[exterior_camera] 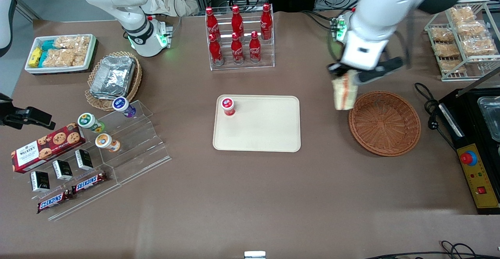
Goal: Place sandwich from basket to tray
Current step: 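Carry the sandwich with the left gripper over to the cream tray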
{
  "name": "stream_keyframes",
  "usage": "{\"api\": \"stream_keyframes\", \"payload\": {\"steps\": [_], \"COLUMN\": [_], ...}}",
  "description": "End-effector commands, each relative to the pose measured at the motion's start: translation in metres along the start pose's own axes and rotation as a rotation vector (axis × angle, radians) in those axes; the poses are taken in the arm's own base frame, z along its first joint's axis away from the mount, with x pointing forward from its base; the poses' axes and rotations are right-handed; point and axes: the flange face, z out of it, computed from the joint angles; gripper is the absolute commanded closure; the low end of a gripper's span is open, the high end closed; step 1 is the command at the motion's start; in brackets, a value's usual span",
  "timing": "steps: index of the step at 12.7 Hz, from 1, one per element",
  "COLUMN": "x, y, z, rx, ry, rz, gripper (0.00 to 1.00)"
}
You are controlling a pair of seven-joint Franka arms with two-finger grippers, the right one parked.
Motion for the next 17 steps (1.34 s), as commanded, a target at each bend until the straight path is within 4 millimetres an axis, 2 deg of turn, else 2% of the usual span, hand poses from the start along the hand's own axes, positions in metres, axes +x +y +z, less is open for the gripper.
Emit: {"api": "stream_keyframes", "payload": {"steps": [1,2,4,9,11,14,15,16,17], "x": [-0.009,-0.016,-0.034,-0.046,-0.048,-0.047,-0.043,-0.041,-0.039], "y": [0.037,0.044,0.061,0.088,0.092,0.094,0.098,0.101,0.102], "z": [0.079,0.113,0.170,0.266,0.293,0.306,0.310,0.312,0.312], "rx": [-0.041,-0.067,-0.100,0.002,-0.005,0.001,-0.004,-0.009,-0.009], "ry": [-0.028,-0.012,-0.020,0.018,0.010,0.029,0.021,0.015,0.024], "rz": [0.083,0.103,0.143,0.181,0.195,0.211,0.209,0.209,0.215], "gripper": [1.00,1.00,1.00,0.99,0.99,0.99,0.96,0.74,0.24]}}
